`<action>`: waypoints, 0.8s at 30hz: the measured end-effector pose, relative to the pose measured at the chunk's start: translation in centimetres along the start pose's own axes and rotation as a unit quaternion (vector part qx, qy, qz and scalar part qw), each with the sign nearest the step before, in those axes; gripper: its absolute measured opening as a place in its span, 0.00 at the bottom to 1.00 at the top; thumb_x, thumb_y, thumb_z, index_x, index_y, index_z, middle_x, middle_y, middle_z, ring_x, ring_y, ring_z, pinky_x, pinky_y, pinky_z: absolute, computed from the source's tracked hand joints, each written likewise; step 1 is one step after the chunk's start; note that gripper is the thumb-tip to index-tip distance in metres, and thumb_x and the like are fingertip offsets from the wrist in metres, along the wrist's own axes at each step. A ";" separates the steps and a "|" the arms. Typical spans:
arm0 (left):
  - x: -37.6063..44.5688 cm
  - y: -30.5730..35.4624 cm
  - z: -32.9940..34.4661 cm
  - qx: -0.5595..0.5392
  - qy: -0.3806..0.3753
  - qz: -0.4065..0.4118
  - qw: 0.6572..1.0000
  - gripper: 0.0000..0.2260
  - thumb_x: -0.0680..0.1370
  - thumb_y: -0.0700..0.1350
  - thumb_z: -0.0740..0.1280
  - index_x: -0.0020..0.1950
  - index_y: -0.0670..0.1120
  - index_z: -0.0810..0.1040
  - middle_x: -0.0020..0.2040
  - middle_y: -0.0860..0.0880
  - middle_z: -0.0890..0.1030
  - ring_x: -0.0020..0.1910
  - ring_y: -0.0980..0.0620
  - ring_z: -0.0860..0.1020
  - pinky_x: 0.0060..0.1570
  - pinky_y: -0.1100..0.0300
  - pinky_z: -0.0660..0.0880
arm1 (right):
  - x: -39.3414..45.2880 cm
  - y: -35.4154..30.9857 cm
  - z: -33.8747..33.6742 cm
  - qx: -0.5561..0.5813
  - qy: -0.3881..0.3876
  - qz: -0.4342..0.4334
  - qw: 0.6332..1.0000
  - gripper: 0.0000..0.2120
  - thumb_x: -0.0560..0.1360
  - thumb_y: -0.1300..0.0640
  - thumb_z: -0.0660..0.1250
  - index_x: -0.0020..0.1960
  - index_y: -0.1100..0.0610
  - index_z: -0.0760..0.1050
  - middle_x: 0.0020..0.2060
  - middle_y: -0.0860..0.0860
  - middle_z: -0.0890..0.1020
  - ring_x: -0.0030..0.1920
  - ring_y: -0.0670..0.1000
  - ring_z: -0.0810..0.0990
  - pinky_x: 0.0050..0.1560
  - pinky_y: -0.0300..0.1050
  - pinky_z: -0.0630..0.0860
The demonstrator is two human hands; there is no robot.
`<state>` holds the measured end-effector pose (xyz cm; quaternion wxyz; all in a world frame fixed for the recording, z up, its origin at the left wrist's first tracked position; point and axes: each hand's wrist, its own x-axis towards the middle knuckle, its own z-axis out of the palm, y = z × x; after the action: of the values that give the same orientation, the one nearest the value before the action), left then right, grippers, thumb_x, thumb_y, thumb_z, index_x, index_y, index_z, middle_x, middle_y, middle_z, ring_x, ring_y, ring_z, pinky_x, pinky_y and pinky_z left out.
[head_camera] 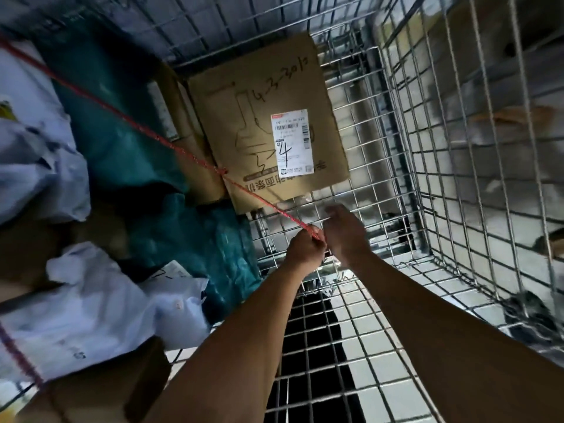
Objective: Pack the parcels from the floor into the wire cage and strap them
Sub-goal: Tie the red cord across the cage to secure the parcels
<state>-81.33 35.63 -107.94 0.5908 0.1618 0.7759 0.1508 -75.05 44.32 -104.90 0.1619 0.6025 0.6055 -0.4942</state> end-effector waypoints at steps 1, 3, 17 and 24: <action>0.3 0.5 0.0 0.027 -0.011 -0.004 1.000 0.07 0.81 0.40 0.64 0.49 0.43 0.82 0.48 0.42 0.86 0.50 0.43 0.83 0.49 0.51 0.80 | 0.5 -1.3 -0.1 0.052 -0.016 -0.052 0.997 0.15 0.79 0.54 0.64 0.65 0.44 0.77 0.53 0.50 0.83 0.46 0.52 0.82 0.42 0.40 0.76; 1.0 1.4 -0.1 0.070 -0.026 -0.010 0.997 0.08 0.80 0.37 0.64 0.53 0.39 0.83 0.53 0.38 0.85 0.53 0.41 0.83 0.49 0.51 0.78 | 1.3 -3.4 -0.4 0.062 -0.085 -0.153 0.983 0.17 0.79 0.43 0.66 0.67 0.40 0.76 0.54 0.47 0.84 0.50 0.47 0.83 0.48 0.41 0.78; 0.5 1.4 -2.5 -0.063 -0.018 -0.019 0.998 0.07 0.85 0.40 0.63 0.58 0.39 0.79 0.49 0.42 0.83 0.43 0.47 0.77 0.41 0.56 0.72 | 3.1 -6.3 1.0 0.034 -0.129 -0.168 0.977 0.06 0.80 0.54 0.69 0.54 0.53 0.84 0.45 0.51 0.85 0.44 0.51 0.82 0.38 0.43 0.76; -0.3 2.0 -4.9 -0.324 0.123 -0.035 0.937 0.10 0.82 0.34 0.65 0.56 0.47 0.79 0.45 0.55 0.81 0.42 0.63 0.79 0.43 0.69 0.75 | 3.9 -8.2 2.0 -0.039 -0.023 -0.136 0.990 0.07 0.74 0.54 0.76 0.52 0.49 0.87 0.48 0.49 0.88 0.51 0.50 0.85 0.51 0.38 0.76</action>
<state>-85.88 37.08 -105.62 0.5156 -0.0852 0.7570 0.3922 -84.01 46.68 -105.64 0.1300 0.4961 0.6970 -0.5012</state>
